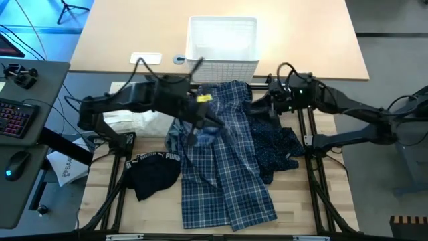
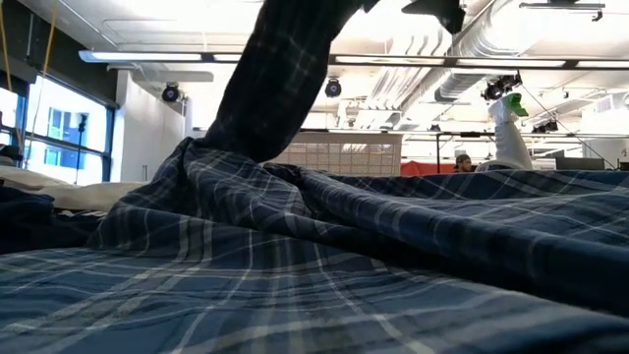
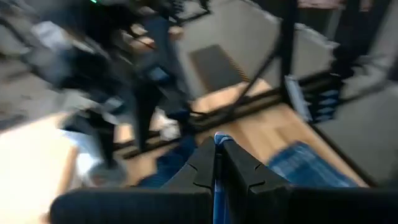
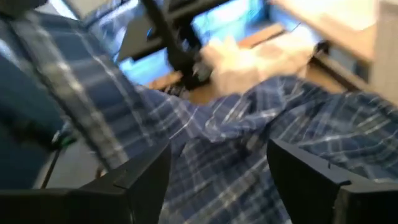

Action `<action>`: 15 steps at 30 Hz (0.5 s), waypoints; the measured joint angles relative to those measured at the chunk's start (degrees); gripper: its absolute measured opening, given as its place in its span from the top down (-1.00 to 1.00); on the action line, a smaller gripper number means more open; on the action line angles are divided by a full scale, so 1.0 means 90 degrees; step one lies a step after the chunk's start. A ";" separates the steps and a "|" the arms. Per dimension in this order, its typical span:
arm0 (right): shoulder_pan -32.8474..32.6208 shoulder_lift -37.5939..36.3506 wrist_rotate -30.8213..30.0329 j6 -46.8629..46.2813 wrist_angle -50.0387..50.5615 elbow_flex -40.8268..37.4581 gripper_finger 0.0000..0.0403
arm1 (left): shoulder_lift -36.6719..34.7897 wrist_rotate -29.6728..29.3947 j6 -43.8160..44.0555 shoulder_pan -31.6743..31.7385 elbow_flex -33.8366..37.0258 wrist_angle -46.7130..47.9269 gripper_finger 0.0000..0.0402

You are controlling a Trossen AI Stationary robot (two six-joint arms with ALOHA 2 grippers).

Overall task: Fold Laundry from Bin
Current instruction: Fold the checkered blue polo

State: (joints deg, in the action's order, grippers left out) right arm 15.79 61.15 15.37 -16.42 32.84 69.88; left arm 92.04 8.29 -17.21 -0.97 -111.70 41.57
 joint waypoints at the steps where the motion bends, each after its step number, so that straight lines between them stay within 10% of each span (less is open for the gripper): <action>1: 0.0007 0.0114 0.0191 0.0068 0.0256 0.0211 -0.31 | 0.0076 0.0136 0.0173 0.0000 0.0000 0.0026 0.99; 8: -0.0061 0.0850 0.0530 0.0695 0.0950 0.0790 -0.27 | 0.0513 0.1685 0.1506 0.0071 -0.0005 0.0497 0.70; 15: -0.0230 0.1343 0.0973 0.1811 0.1939 0.0790 -0.20 | 0.0762 0.1870 0.2544 -0.0216 0.0002 0.2546 0.32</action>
State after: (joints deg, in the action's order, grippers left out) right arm 13.73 73.24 24.13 -0.12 50.29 76.99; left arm 98.90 25.12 5.68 -2.92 -111.68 64.48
